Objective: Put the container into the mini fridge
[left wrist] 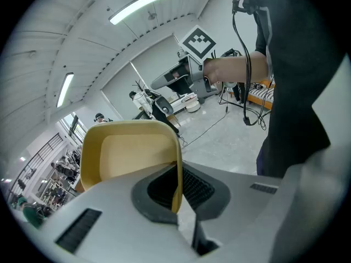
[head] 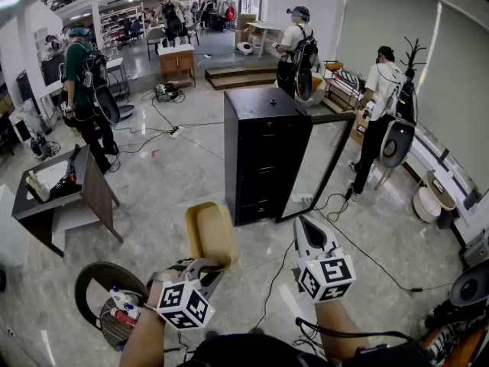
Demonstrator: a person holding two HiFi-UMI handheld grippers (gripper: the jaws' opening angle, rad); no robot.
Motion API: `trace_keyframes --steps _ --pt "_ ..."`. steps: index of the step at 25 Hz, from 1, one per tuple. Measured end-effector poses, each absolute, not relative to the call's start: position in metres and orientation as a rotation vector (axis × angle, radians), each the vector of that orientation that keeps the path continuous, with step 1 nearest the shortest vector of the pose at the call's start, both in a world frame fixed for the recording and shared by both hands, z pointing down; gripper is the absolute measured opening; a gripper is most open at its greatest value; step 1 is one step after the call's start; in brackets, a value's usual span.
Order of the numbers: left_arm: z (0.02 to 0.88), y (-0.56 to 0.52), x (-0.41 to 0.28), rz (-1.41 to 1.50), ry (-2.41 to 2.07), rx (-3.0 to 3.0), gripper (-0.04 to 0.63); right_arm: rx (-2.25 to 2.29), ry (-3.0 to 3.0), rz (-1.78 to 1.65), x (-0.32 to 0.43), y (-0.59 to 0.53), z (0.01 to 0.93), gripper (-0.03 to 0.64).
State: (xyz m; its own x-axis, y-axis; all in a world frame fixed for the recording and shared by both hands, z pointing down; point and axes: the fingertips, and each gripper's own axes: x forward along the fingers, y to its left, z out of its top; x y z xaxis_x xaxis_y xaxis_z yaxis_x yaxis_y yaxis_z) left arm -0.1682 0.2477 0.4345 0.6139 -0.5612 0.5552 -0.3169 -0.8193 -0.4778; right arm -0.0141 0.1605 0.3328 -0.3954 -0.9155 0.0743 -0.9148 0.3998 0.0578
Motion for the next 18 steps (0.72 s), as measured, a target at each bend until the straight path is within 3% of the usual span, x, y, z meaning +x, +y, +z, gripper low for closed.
trace_keyframes --steps 18 --pt "0.4286 0.2584 -0.1741 -1.021 0.705 -2.497 0.011 1.662 -2.547 -0.038 -0.022 0.1702 0.3298 0.014"
